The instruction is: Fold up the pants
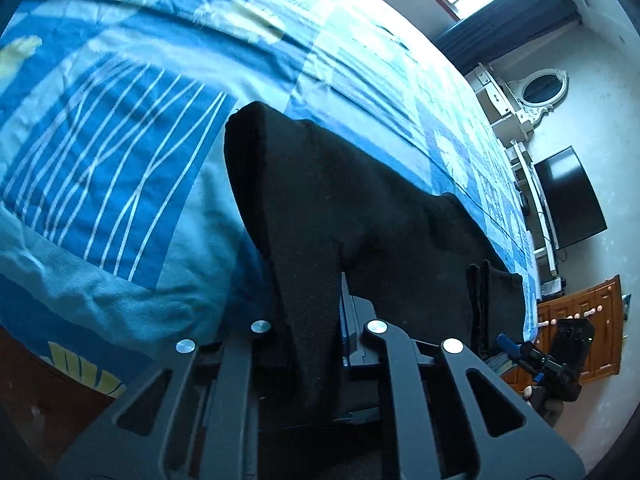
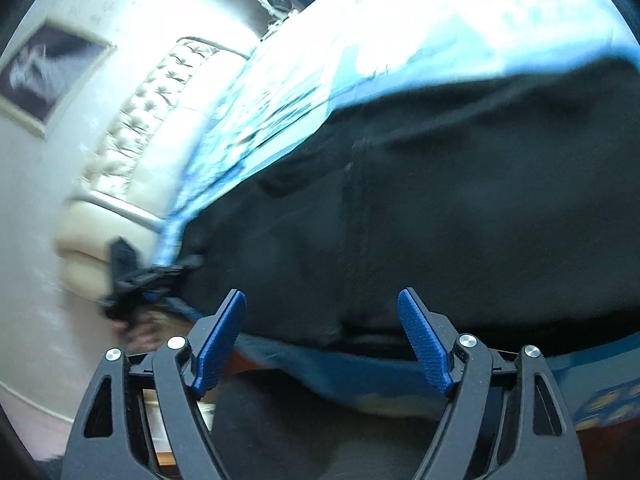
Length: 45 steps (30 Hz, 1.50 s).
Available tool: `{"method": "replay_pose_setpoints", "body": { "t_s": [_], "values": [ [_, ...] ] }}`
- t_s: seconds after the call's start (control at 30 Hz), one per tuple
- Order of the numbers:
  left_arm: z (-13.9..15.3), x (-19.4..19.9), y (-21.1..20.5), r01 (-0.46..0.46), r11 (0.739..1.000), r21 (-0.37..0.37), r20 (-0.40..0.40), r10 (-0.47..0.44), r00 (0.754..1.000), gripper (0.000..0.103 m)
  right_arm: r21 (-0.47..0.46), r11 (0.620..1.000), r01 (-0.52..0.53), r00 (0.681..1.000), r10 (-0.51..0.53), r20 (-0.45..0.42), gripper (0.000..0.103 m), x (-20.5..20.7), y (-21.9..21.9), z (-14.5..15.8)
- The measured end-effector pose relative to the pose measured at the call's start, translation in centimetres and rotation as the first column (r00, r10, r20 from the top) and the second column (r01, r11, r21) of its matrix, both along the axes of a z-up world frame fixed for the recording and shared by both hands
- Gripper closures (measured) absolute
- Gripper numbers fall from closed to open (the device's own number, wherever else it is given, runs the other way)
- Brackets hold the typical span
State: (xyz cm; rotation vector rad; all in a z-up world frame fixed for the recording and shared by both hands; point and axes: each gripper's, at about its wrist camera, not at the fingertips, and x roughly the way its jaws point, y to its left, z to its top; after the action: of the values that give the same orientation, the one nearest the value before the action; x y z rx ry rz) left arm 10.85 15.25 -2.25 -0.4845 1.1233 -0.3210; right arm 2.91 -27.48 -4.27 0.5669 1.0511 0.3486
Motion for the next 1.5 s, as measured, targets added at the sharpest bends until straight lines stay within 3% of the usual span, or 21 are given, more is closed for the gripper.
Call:
{"method": "replay_pose_setpoints", "body": {
  "t_s": [0.07,0.23,0.57,1.03,1.5],
  "values": [
    [1.1,-0.2,-0.7,0.001,1.000,0.024,0.013,-0.001,1.000,0.090,-0.123,0.992,0.024,0.999,-0.019,0.040,0.023,-0.2,0.2,0.9],
    [4.0,-0.8,-3.2,0.022,0.997,0.077,0.053,-0.026,0.998,0.090,-0.290,0.955,0.057,0.997,-0.040,0.065,0.022,-0.3,0.0,1.4],
    [9.5,-2.1,-11.1,0.130,0.976,0.175,0.148,-0.157,0.977,0.090,-0.433,0.890,0.145,0.989,-0.112,0.100,0.022,-1.2,-1.8,3.1],
    [10.8,-3.1,-22.1,0.271,0.934,0.232,0.160,-0.312,0.937,0.090,-0.516,0.835,0.189,0.981,-0.135,0.140,0.022,-3.9,-5.6,5.4],
    [8.0,-2.8,-32.7,0.395,0.873,0.285,0.088,-0.434,0.896,0.090,-0.510,0.824,0.249,0.968,-0.204,0.143,0.022,-6.2,-10.7,4.7]
  ]
}}
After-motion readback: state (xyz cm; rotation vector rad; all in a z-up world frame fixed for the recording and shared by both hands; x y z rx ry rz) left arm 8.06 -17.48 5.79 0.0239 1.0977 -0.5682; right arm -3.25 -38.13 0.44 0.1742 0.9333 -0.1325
